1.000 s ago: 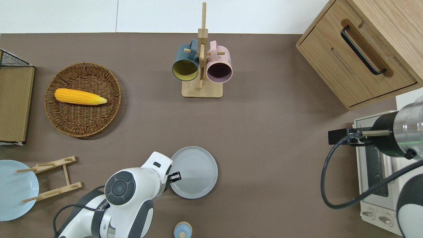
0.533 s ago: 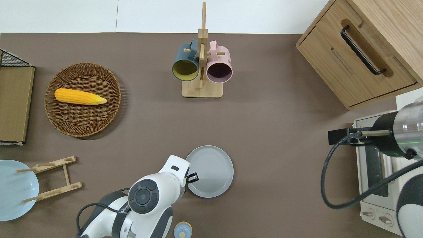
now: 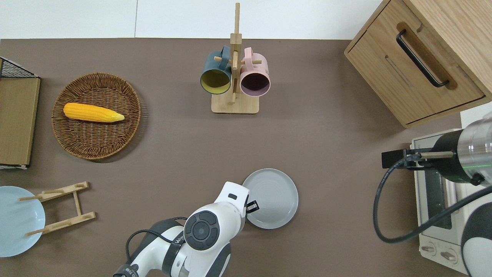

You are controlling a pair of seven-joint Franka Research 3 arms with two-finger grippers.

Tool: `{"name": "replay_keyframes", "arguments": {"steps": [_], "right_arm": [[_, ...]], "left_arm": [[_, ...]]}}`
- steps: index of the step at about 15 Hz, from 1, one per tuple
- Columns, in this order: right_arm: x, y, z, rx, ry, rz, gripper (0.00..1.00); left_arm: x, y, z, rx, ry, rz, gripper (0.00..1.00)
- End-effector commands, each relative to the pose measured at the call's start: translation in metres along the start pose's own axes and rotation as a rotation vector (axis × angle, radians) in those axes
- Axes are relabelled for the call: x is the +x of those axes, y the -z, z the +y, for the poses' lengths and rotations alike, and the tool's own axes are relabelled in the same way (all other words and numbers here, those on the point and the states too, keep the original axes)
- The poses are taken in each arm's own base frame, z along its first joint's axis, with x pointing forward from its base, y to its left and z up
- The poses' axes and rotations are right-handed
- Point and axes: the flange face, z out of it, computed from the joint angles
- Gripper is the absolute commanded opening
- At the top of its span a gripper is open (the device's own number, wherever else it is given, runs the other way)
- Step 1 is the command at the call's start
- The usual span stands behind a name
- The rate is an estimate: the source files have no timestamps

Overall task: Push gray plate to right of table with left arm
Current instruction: 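Push the gray plate with the left gripper toward the toaster oven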

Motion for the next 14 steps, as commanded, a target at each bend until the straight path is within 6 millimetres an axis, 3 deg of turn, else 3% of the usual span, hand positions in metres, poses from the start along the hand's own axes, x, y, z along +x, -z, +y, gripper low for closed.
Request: {"name": "replay_keyframes", "arguments": {"steps": [1, 3, 4, 5, 6, 7, 9, 11, 14], "right_arm": [[-0.008, 0.000, 0.001, 0.009, -0.020, -0.004, 0.996], [-0.008, 0.000, 0.001, 0.009, -0.020, -0.004, 0.994], [-0.008, 0.000, 0.001, 0.009, -0.022, -0.004, 0.996], [-0.008, 0.000, 0.001, 0.009, -0.020, -0.004, 0.996], [-0.008, 0.000, 0.001, 0.009, -0.020, -0.004, 0.996], [-0.008, 0.000, 0.001, 0.009, -0.020, -0.004, 0.996], [-0.008, 0.000, 0.001, 0.009, -0.020, -0.004, 0.996], [-0.008, 0.000, 0.001, 0.009, -0.022, -0.004, 0.996], [-0.008, 0.000, 0.001, 0.009, -0.020, -0.004, 0.996]], "left_arm": [[-0.001, -0.007, 0.019, -0.031, 0.033, -0.017, 0.01], [-0.002, -0.008, 0.019, -0.030, 0.019, -0.018, 0.06], [-0.002, -0.008, 0.019, -0.030, 0.018, -0.018, 0.14], [-0.002, -0.008, 0.019, -0.031, 0.019, -0.018, 0.33], [-0.001, -0.008, 0.019, -0.030, 0.021, -0.017, 0.66], [-0.001, -0.008, 0.019, -0.029, 0.026, -0.018, 0.90], [0.000, -0.008, 0.017, -0.027, 0.036, -0.019, 0.98], [0.002, -0.001, 0.018, -0.029, 0.033, -0.020, 0.98], [0.031, 0.032, 0.002, 0.009, 0.061, -0.042, 0.99]]}}
